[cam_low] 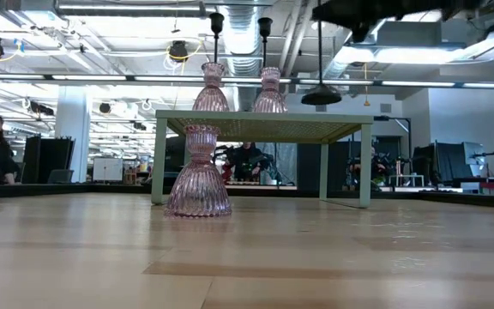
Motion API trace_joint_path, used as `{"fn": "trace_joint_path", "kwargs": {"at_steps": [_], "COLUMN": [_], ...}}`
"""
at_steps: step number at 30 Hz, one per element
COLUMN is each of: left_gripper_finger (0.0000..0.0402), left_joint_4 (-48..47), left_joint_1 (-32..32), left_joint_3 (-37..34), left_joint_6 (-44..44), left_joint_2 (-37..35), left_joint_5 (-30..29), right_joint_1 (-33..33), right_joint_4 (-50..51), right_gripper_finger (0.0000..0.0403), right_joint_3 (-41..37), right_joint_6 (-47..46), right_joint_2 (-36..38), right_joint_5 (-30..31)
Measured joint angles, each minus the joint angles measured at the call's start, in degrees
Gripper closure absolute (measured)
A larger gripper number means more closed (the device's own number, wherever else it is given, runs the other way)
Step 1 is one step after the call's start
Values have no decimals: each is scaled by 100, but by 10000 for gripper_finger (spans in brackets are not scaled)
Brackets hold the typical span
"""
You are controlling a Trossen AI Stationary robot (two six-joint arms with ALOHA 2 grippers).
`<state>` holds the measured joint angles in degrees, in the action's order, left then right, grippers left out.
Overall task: Pick & Place candle stick holders
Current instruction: Put the black candle holder on the shelf
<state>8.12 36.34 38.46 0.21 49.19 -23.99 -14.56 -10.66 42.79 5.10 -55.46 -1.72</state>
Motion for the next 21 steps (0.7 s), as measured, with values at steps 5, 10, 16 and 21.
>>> {"fn": "trace_joint_path", "kwargs": {"at_steps": [5,10,16,21], "left_gripper_finger": [380,381,381,381], "left_joint_4": [1,2,0,0], "left_joint_1": [-1,-2,-2,-2], "left_joint_3": [0,0,-1,0], "left_joint_6": [0,2,2,2], "left_joint_2": [0,0,0,0], "left_joint_5": [0,0,0,0], "right_joint_1": [-969,-1679,-2071,-2227], "right_joint_4": [-239,-731,-1279,-1711], "right_gripper_finger": [403,403,403,403], "right_joint_3": [1,6,-2,-3], "right_joint_6": [-62,-287,-459,-582], "right_joint_2": [-140,-521,-1220,-1609], "right_joint_5": [-818,-1619,-1991,-2237]}}
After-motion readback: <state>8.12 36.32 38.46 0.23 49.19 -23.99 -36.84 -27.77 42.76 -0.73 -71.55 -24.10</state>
